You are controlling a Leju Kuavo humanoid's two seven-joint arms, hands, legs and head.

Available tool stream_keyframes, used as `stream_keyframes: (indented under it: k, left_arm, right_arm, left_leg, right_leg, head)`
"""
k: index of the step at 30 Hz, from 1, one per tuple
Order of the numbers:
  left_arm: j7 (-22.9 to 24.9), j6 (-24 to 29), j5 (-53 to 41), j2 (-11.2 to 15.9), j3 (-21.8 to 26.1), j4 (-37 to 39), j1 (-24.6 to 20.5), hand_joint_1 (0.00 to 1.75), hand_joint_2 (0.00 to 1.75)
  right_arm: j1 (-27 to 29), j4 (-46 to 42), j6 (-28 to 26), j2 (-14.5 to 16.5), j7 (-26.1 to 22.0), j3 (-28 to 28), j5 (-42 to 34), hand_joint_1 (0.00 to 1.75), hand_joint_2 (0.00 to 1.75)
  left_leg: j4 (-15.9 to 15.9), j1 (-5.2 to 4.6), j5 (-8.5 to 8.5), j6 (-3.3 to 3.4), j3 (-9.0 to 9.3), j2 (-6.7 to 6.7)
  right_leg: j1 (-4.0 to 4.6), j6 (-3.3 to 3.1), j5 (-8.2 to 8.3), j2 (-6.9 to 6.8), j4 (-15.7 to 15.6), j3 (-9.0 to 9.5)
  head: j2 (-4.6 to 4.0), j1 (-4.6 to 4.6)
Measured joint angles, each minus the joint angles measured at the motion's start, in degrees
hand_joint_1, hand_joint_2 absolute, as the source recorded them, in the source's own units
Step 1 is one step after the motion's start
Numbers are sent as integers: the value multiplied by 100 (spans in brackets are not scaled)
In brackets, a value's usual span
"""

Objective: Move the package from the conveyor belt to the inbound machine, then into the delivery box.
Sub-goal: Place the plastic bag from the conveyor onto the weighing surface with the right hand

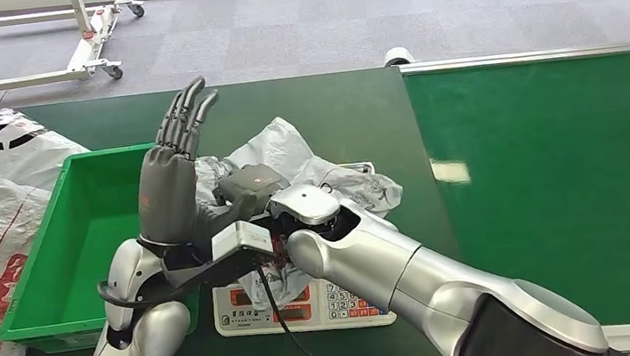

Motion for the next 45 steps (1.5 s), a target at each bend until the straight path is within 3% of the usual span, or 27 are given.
stream_keyframes:
  k: [4, 11, 12, 15, 16, 17, 19, 21, 22, 23, 26, 37, 45]
  left_arm:
    - [224, 327, -480, 51, 387, 28, -28, 0, 0]
    - [205, 865, -587, 184, 881, 127, 177, 0, 0]
    - [195, 891, -585, 199, 917, 130, 210, 0, 0]
    - [158, 996, -585, 238, 981, 130, 293, 0, 0]
    - [144, 1042, -586, 256, 991, 125, 326, 0, 0]
    - [134, 1087, -587, 275, 996, 116, 363, 0, 0]
    - [132, 1156, -589, 316, 999, 90, 434, 0, 0]
    - [141, 1192, -590, 352, 1005, 64, 493, 0, 0]
    - [147, 1203, -589, 370, 1011, 52, 517, 0, 0]
    - [158, 1208, -589, 388, 1018, 34, 541, 0, 0]
    - [190, 1231, -561, 462, 1045, -34, 628, 0, 0]
    - [74, 1207, -364, 585, 1180, -140, 869, 0, 0]
    - [31, 1084, -234, 589, 1187, -139, 836, 0, 0]
  right_arm:
    - [50, 34, -62, 28, -108, 44, 35, 175, 175]
    - [229, 125, -68, -10, -318, 48, 222, 175, 175]
    - [256, 126, -68, -15, -318, 49, 244, 164, 175]
    - [294, 127, -49, -30, -215, 55, 396, 33, 175]
    - [297, 127, -34, -37, -128, 62, 476, 0, 175]
    - [297, 131, -19, -45, -28, 69, 557, 0, 175]
    - [288, 147, 9, -64, 135, 77, 675, 0, 87]
    - [267, 170, 18, -87, 210, 77, 717, 0, 87]
    - [253, 178, 6, -99, 234, 76, 722, 0, 131]
    - [234, 181, -23, -114, 261, 73, 725, 0, 131]
    - [86, 175, -156, -201, 377, -7, 806, 0, 0]
    - [-523, -459, -636, -891, 394, -794, 1801, 0, 0]
    - [-1014, -792, -449, -1249, 282, -1197, 1792, 0, 0]
  left_leg:
    - [-1, 3, 4, -5, -3, -1]
    - [-1, 2, 5, -6, -2, 4]
    - [-1, 2, 5, -6, -3, 3]
    - [-1, 2, 5, -6, -3, 3]
    - [-1, 2, 5, -6, -3, 3]
    - [-1, 2, 5, -6, -3, 3]
    - [-1, 2, 5, -6, -3, 3]
    - [-1, 2, 5, -6, -3, 3]
    - [-1, 2, 5, -6, -3, 3]
    - [-1, 2, 5, -6, -3, 3]
    - [-1, 2, 8, -7, -3, 2]
    - [3, 1, 11, -7, -4, 1]
    - [4, 1, 12, -7, -2, 3]
  right_leg:
    - [2, -8, 2, -5, 0, 0]
    - [2, -11, 5, 0, 0, -1]
    - [2, -11, 5, 0, 0, -1]
    - [2, -11, 5, 0, 0, -1]
    - [2, -11, 5, 0, 0, -1]
    - [2, -11, 5, 0, 0, -1]
    - [2, -11, 5, 0, 0, -2]
    - [2, -10, 5, 0, 0, -2]
    - [2, -11, 5, 0, 0, -1]
    - [2, -11, 5, 0, 0, -2]
    - [2, -11, 6, -1, 0, -1]
    - [1, -12, 13, -3, 0, -2]
    - [1, -12, 15, -1, 0, -3]
  head:
    - [0, 3]
    - [0, 2]
    - [0, 2]
    - [0, 2]
    - [0, 2]
    - [0, 3]
    - [0, 3]
    - [0, 3]
    - [0, 3]
    - [0, 2]
    - [0, 2]
    - [0, 2]
    - [0, 2]
